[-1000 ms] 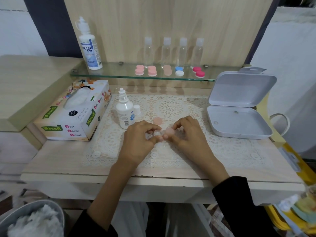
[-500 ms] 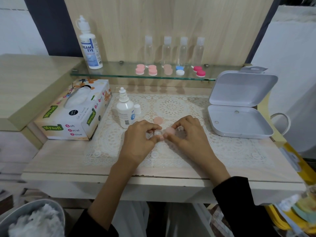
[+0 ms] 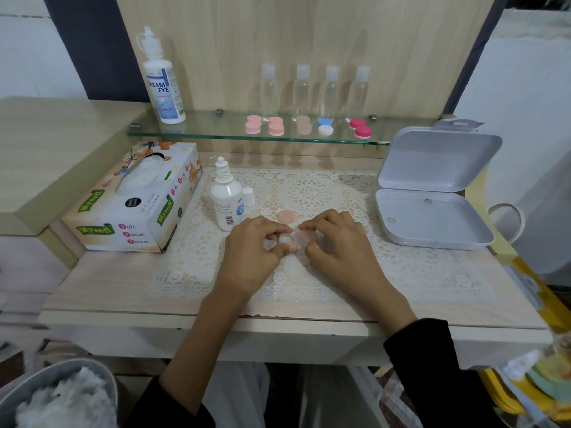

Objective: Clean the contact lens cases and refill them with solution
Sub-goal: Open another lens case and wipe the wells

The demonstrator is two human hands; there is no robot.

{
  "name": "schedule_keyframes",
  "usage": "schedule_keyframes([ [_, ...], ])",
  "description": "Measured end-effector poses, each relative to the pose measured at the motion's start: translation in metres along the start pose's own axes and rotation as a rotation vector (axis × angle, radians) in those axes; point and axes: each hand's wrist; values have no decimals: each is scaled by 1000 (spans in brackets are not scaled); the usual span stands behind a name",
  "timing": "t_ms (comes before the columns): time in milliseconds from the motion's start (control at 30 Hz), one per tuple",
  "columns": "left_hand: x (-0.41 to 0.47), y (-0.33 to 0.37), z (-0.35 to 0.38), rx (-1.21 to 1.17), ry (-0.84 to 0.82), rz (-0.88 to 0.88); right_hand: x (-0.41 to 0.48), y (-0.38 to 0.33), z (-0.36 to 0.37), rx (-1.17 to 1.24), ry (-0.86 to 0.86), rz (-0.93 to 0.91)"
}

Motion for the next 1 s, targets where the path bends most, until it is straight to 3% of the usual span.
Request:
schedule_keyframes([
  [367, -1, 1, 0, 3, 1, -6, 2, 3, 2, 52, 39, 105],
  [567, 0, 2, -1, 1, -6, -17, 4, 4, -1, 380, 115, 288],
  [767, -1, 1, -1, 8, -12, -13, 23, 10, 1, 61, -19, 246],
  [1000, -1, 2, -1, 17, -15, -10, 29, 11, 4, -45, -80, 248],
])
Point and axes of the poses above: each hand's wrist, its own x-axis towards the middle knuckle, its own z-axis out of the palm, y = z × x, and after that the axes turned 8 degrees about -x, right-handed
